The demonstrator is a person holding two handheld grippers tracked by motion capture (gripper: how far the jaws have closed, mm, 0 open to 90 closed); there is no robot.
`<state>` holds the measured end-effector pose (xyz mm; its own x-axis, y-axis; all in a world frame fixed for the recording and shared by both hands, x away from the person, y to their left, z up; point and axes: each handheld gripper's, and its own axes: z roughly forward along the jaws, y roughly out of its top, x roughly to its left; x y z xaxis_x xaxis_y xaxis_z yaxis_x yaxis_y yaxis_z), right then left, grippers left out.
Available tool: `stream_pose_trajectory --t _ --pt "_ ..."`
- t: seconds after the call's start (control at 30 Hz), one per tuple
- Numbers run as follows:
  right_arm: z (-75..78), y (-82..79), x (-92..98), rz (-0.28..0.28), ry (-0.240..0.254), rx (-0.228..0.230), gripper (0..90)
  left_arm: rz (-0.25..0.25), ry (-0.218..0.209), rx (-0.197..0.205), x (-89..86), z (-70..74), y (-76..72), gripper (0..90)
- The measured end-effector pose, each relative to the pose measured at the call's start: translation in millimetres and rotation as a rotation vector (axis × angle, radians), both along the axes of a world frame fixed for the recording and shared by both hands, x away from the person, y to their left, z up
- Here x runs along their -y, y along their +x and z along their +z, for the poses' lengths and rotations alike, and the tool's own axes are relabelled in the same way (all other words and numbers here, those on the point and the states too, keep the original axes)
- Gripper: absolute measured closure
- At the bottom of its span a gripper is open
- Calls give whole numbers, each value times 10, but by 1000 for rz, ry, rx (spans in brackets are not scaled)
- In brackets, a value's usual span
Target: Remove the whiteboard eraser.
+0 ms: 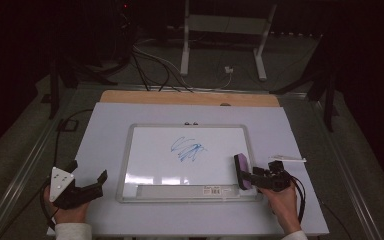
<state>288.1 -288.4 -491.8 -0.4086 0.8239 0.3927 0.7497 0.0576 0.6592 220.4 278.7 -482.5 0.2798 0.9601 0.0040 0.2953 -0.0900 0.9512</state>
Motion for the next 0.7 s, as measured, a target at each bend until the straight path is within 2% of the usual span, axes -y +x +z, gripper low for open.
stream_pose_trajectory --t 0.3,0.4,0.43,0.7 --pt "-26 16 -41 19 6 -11 320 0 4 -1 6 -1 -1 6" --pt "-51 20 -88 29 -37 -19 341 2 5 0 3 0 -2 6" --pt "-70 19 -102 31 -48 -24 397 2 6 0 1 1 -3 6" --pt "-31 0 -108 15 -71 -5 410 5 3 2 0 0 -2 6"
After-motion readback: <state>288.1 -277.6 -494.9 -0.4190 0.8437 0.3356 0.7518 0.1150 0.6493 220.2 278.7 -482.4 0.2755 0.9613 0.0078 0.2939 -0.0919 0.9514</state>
